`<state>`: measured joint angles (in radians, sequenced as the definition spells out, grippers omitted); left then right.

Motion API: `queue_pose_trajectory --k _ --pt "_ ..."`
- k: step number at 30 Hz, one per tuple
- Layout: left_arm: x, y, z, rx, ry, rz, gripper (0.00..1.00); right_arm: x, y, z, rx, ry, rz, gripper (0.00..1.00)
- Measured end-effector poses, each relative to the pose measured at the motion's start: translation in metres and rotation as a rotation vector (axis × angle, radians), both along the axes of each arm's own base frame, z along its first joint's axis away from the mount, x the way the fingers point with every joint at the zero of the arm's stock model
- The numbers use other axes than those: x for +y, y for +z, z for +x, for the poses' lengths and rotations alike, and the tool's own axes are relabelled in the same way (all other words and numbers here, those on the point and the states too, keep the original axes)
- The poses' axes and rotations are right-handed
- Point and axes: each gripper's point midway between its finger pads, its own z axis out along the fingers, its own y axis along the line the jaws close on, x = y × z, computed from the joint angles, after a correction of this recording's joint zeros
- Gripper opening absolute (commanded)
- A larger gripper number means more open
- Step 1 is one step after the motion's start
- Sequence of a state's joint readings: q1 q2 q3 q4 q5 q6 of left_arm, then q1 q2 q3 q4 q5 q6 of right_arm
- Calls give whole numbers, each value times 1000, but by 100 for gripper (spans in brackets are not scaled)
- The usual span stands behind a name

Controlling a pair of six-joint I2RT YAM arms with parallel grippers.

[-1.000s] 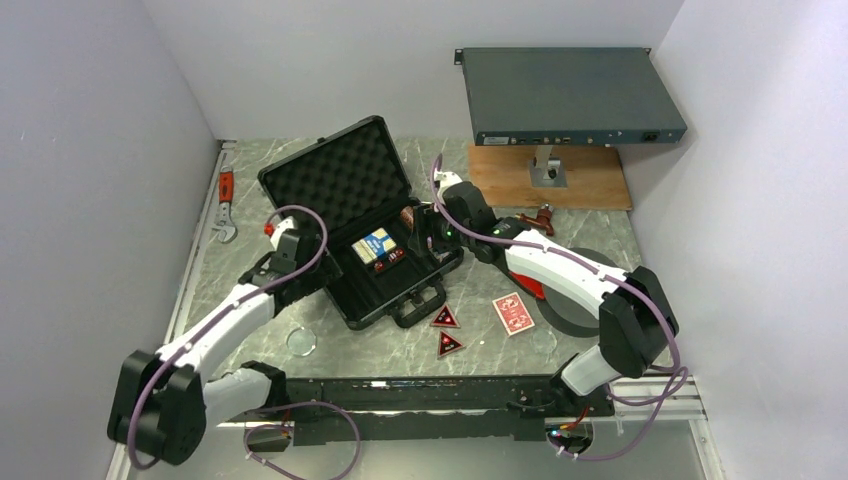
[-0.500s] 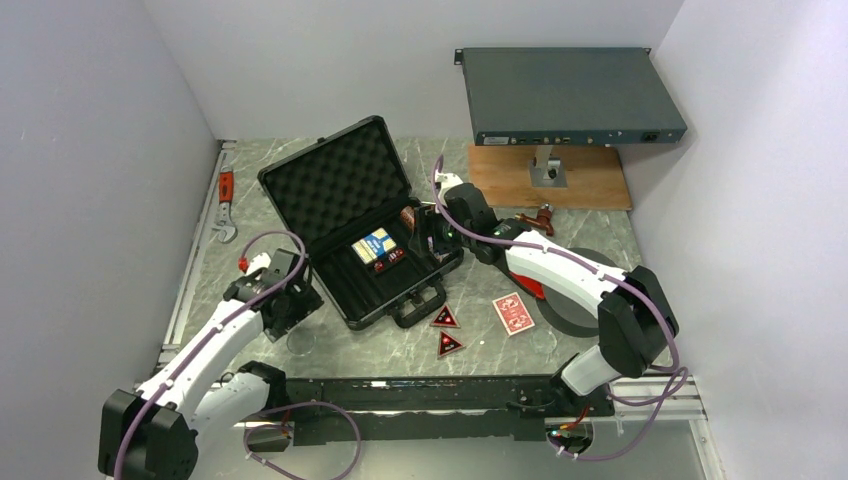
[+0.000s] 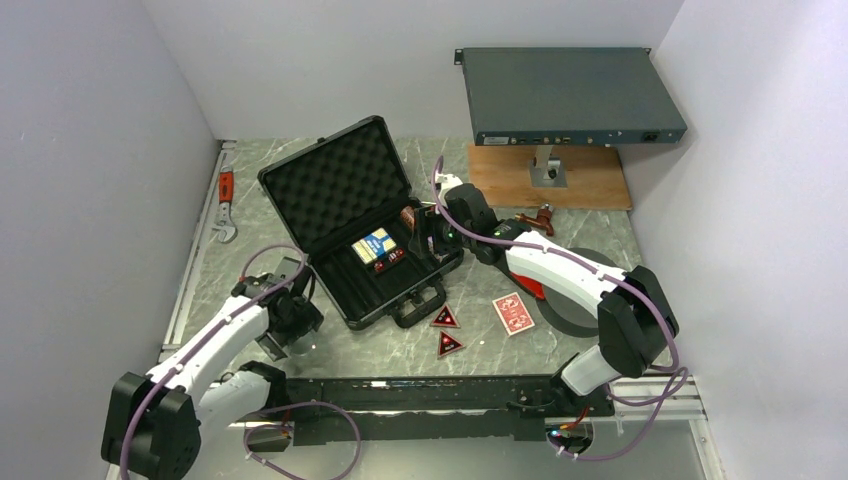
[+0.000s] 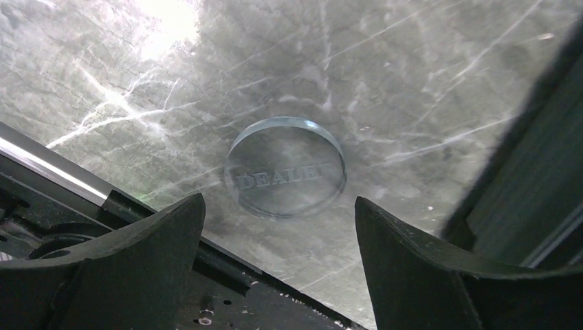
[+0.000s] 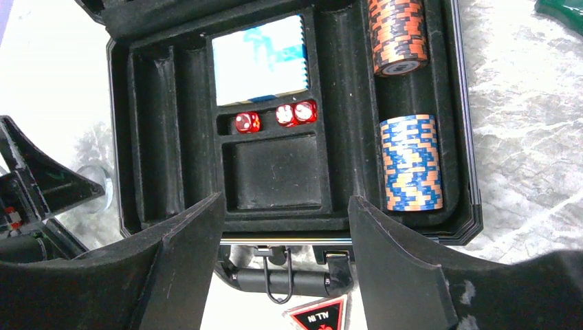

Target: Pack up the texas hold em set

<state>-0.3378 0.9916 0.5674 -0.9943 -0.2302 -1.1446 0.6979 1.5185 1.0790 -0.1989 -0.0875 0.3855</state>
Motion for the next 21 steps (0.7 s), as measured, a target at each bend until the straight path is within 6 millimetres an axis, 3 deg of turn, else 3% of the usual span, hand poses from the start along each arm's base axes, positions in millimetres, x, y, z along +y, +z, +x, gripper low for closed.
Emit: queue_pose_trajectory --k 5,21 --pt "-2 -12 -9 14 -7 -22 85 -1 0 1 0 -2 0 70" --pt "-2 -17 -5 -26 -28 -28 82 2 0 -2 6 14 12 70"
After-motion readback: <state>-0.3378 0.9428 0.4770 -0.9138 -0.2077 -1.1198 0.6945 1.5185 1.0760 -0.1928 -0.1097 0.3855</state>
